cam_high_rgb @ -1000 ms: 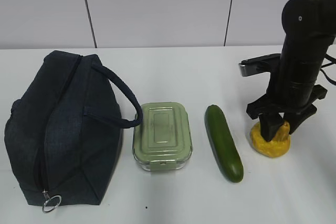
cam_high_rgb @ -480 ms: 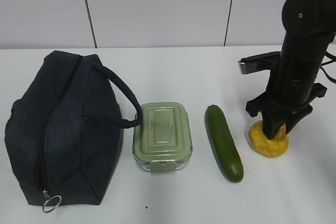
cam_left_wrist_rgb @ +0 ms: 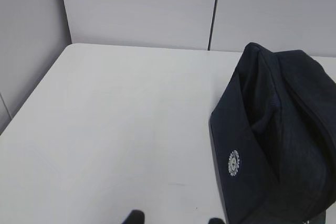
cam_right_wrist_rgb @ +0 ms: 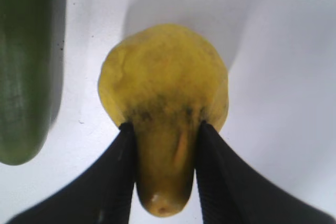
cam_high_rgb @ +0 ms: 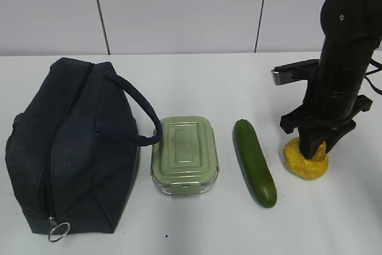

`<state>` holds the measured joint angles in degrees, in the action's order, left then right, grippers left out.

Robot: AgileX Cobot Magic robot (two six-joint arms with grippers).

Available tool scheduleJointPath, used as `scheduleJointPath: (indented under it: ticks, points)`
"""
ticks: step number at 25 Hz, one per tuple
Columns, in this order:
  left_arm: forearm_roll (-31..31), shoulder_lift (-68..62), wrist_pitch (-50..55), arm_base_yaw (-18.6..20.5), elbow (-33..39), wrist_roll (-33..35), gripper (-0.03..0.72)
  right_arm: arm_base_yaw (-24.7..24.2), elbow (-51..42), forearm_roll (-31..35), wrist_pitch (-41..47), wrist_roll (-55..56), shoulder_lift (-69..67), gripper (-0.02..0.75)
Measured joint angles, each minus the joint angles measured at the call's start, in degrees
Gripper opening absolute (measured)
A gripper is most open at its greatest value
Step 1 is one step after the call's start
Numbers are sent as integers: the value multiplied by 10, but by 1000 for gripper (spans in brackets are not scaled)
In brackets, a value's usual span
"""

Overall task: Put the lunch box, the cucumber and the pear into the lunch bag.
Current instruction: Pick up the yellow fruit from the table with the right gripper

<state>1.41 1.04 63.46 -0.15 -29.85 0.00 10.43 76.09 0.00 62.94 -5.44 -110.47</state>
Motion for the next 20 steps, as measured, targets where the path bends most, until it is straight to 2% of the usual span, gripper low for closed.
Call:
scheduleJointPath:
  ticks: [16, 20]
  points:
    - [0, 0, 0, 0, 0, 0, 237, 0, 0, 0, 4, 0, 0, 270]
    - [-35, -9, -27, 0, -14, 5, 237, 0, 0, 0, 3, 0, 0, 270]
